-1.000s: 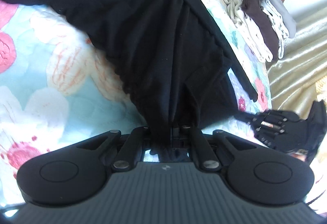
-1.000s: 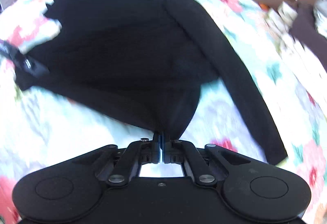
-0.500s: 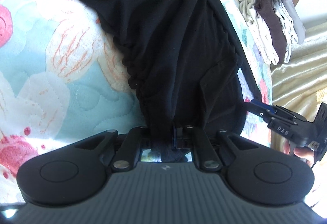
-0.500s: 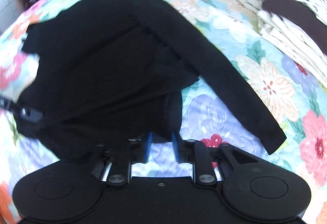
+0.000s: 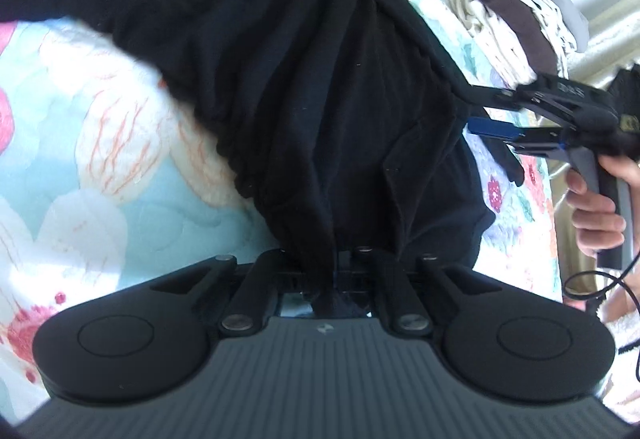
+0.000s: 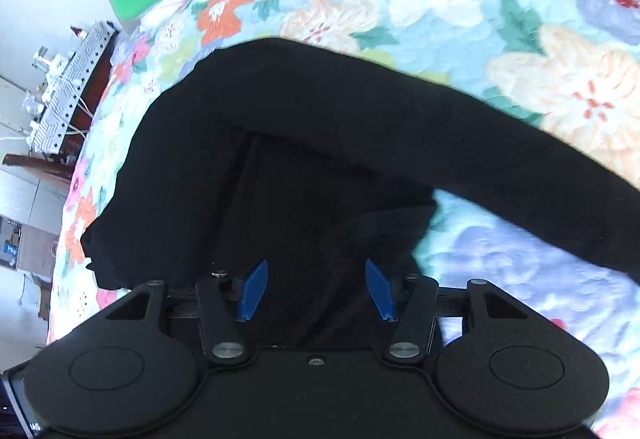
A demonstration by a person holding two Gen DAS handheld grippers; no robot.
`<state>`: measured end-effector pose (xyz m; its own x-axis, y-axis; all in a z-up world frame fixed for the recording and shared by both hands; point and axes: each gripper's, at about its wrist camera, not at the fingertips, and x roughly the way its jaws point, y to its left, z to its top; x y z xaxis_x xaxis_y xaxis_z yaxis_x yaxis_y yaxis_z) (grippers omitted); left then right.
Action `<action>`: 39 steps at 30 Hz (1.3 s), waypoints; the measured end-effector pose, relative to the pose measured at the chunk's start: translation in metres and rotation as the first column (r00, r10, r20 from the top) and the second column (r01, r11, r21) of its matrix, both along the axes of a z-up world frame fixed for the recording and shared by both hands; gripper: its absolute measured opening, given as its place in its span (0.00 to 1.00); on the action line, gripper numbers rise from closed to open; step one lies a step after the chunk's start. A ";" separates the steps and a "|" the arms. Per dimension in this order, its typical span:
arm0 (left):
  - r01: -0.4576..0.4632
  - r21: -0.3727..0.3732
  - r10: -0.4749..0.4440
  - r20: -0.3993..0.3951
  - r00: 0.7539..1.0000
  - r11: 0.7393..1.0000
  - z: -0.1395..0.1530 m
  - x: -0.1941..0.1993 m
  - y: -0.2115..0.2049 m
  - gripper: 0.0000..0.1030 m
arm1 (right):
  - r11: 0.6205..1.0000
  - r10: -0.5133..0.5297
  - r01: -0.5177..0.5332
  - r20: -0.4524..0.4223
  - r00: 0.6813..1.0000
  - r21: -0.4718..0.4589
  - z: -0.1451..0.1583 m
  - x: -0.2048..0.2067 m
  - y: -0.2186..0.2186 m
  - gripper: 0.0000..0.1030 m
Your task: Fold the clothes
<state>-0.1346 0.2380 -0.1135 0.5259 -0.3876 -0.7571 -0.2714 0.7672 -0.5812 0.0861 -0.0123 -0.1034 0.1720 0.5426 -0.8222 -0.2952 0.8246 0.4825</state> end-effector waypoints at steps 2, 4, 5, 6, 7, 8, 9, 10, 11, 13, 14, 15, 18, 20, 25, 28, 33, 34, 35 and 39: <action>0.007 0.013 -0.007 0.002 1.000 1.000 0.002 0.000 0.000 0.04 | 0.997 0.046 -0.045 0.021 0.999 -0.056 -0.007 -0.004 0.018 0.67; 0.004 0.006 -0.004 -0.004 1.000 1.000 0.001 0.000 0.001 0.04 | 0.986 0.106 -0.098 0.058 0.993 -0.132 -0.015 -0.011 0.034 0.67; 0.001 0.000 -0.001 -0.008 1.000 1.000 -0.001 0.000 0.002 0.04 | 0.979 0.130 -0.114 0.085 0.988 -0.171 -0.017 -0.016 0.038 0.62; -0.001 -0.005 0.001 -0.011 1.000 1.000 -0.002 0.000 0.003 0.04 | 0.969 0.151 -0.124 0.117 0.982 -0.213 -0.017 -0.022 0.041 0.41; -0.004 -0.010 0.004 -0.014 1.000 1.000 -0.003 0.000 0.003 0.04 | 0.957 0.173 -0.131 0.149 0.974 -0.259 -0.016 -0.028 0.042 0.26; -0.007 -0.014 0.007 -0.017 1.000 1.000 -0.003 0.000 0.004 0.04 | 0.949 0.190 -0.136 0.171 0.967 -0.284 -0.014 -0.035 0.040 0.08; -0.009 -0.017 0.009 -0.020 1.000 1.000 -0.003 -0.001 0.005 0.04 | 0.947 0.199 -0.141 0.185 0.962 -0.288 -0.011 -0.042 0.035 0.03; -0.011 -0.019 0.011 -0.022 1.000 1.000 -0.003 -0.001 0.006 0.04 | 0.948 0.200 -0.140 0.191 0.961 -0.286 -0.009 -0.048 0.029 0.03; -0.012 -0.019 0.012 -0.024 1.000 1.000 -0.003 -0.002 0.007 0.04 | 0.949 0.191 -0.133 0.187 0.964 -0.286 -0.008 -0.055 0.022 0.02; -0.015 -0.020 0.014 -0.024 1.000 1.000 -0.003 -0.002 0.008 0.04 | 0.950 0.172 -0.121 0.160 0.972 -0.289 -0.008 -0.066 0.007 0.02; -0.016 -0.021 0.015 -0.024 1.000 1.000 -0.003 -0.002 0.008 0.04 | 0.951 0.164 -0.118 0.142 0.976 -0.285 -0.009 -0.071 0.000 0.02; -0.017 -0.022 0.016 -0.023 1.000 1.000 -0.002 -0.002 0.008 0.04 | 0.952 0.158 -0.117 0.126 0.979 -0.284 -0.010 -0.074 -0.005 0.02; -0.023 -0.025 0.022 -0.021 1.000 0.999 -0.002 -0.001 0.009 0.04 | 0.949 0.153 -0.122 0.086 0.984 -0.292 -0.008 -0.081 -0.013 0.01; -0.026 -0.033 0.025 -0.023 0.999 0.999 -0.002 -0.001 0.010 0.04 | 0.942 0.164 -0.135 0.072 0.984 -0.308 -0.004 -0.083 -0.014 0.01; -0.027 -0.045 0.026 -0.023 0.999 0.999 -0.005 -0.002 0.013 0.05 | 0.979 0.071 -0.059 0.054 0.996 -0.194 0.008 -0.073 -0.021 0.16; -0.023 -0.047 0.022 -0.020 1.000 0.999 -0.005 -0.002 0.013 0.05 | 0.998 0.003 0.002 0.062 0.998 -0.071 0.013 -0.061 -0.022 0.43; -0.016 -0.050 0.015 -0.015 1.000 0.999 -0.006 -0.002 0.013 0.05 | 0.964 0.250 -0.222 0.208 0.946 -0.148 0.025 -0.070 0.037 0.43; -0.015 -0.051 0.014 -0.013 1.000 0.999 -0.006 -0.002 0.014 0.05 | 0.950 0.300 -0.269 0.223 0.928 -0.158 0.025 -0.073 0.050 0.44; -0.014 -0.050 0.013 -0.011 1.000 0.999 -0.006 -0.002 0.013 0.05 | 0.934 0.349 -0.315 0.237 0.907 -0.169 0.024 -0.076 0.063 0.51; -0.007 -0.042 0.007 -0.008 1.000 0.999 -0.003 -0.001 0.012 0.05 | 0.880 0.446 -0.362 0.272 0.853 -0.307 0.002 -0.070 0.103 0.61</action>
<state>-0.1357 0.2500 -0.1166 0.5228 -0.4153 -0.7444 -0.2814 0.7403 -0.6106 0.0157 0.0909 -0.1018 0.2599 0.4198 -0.8696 -0.7320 0.6730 0.1062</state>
